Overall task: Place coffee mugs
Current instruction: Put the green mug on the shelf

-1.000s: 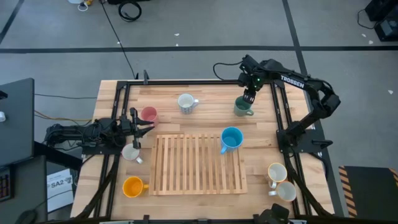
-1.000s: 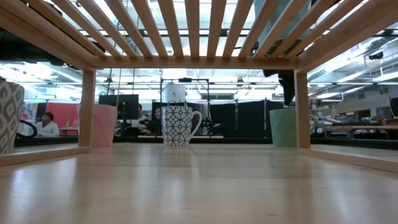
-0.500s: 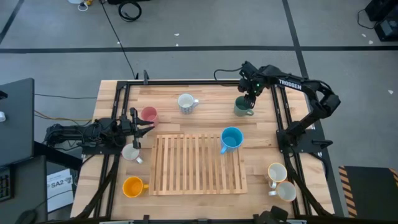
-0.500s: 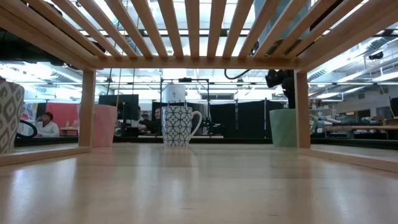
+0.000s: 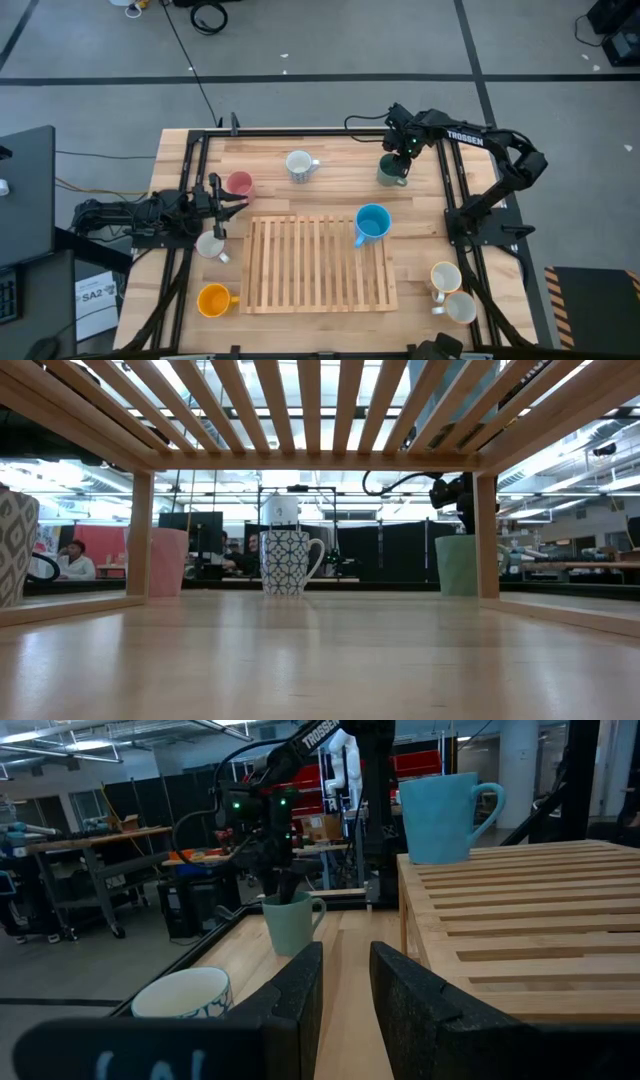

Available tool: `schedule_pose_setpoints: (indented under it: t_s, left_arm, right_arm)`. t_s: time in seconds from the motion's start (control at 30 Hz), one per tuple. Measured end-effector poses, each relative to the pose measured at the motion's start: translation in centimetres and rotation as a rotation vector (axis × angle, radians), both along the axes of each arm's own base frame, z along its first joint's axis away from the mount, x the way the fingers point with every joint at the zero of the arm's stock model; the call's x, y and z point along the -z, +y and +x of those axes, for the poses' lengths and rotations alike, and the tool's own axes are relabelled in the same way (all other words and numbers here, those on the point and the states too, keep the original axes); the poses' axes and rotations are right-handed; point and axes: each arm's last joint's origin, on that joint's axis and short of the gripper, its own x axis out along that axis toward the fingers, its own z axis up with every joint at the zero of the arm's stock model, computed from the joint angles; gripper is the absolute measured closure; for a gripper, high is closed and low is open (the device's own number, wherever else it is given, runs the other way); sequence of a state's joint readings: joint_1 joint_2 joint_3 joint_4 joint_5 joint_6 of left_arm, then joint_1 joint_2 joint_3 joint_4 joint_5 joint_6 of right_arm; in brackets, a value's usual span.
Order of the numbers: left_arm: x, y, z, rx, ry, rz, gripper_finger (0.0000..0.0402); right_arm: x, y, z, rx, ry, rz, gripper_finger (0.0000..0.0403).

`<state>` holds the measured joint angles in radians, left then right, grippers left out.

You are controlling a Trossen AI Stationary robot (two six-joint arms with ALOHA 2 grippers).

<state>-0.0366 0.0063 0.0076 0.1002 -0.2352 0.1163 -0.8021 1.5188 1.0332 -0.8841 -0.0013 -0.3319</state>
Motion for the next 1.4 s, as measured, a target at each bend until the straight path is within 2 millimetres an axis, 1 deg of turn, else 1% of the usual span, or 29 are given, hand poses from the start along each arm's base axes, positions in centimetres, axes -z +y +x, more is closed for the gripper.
schedule_pose_setpoints:
  t_s: [0.13, 0.47, 0.57, 0.67, 0.83, 1.03, 1.2, 1.3, 1.4]
  left_arm:
    - [0.0, 0.0, 0.0, 0.000, 0.000, 0.000, 0.0308]
    - [0.0, 0.0, 0.0, 0.000, 0.000, 0.000, 0.0308]
    - [0.0, 0.0, 0.0, 0.000, 0.000, 0.000, 0.0308]
    - [0.0, 0.0, 0.0, 0.000, 0.000, 0.000, 0.0308]
    - [0.0, 0.0, 0.0, 0.000, 0.000, 0.000, 0.0308]
    - [0.0, 0.0, 0.0, 0.000, -0.001, 0.000, 0.0308]
    - [0.0, 0.0, 0.0, 0.000, 0.000, 0.000, 0.0308]
    - [0.0, 0.0, 0.0, 0.000, -0.001, -0.001, 0.0308]
    - [0.0, 0.0, 0.0, 0.000, -0.002, -0.001, 0.0308]
  right_arm:
    - [0.0, 0.0, 0.0, 0.000, 0.000, 0.001, 0.0267]
    - [0.0, 0.0, 0.0, 0.044, -0.008, 0.006, 0.0354]
    - [-0.1, 0.0, 0.0, 0.043, -0.013, 0.010, 0.0370]
    - [-0.1, 0.0, 0.0, 0.044, -0.015, 0.010, 0.0372]
    - [0.0, 0.0, 0.0, 0.084, -0.016, 0.017, 0.0361]
    - [0.0, 0.0, 0.0, 0.145, -0.022, 0.023, 0.0373]
    - [0.0, 0.0, 0.0, 0.204, -0.032, 0.031, 0.0370]
    - [-0.5, -0.1, 0.1, 0.229, -0.030, 0.030, 0.0370]
    - [-1.5, -0.4, 0.4, 0.234, -0.041, 0.007, 0.0373]
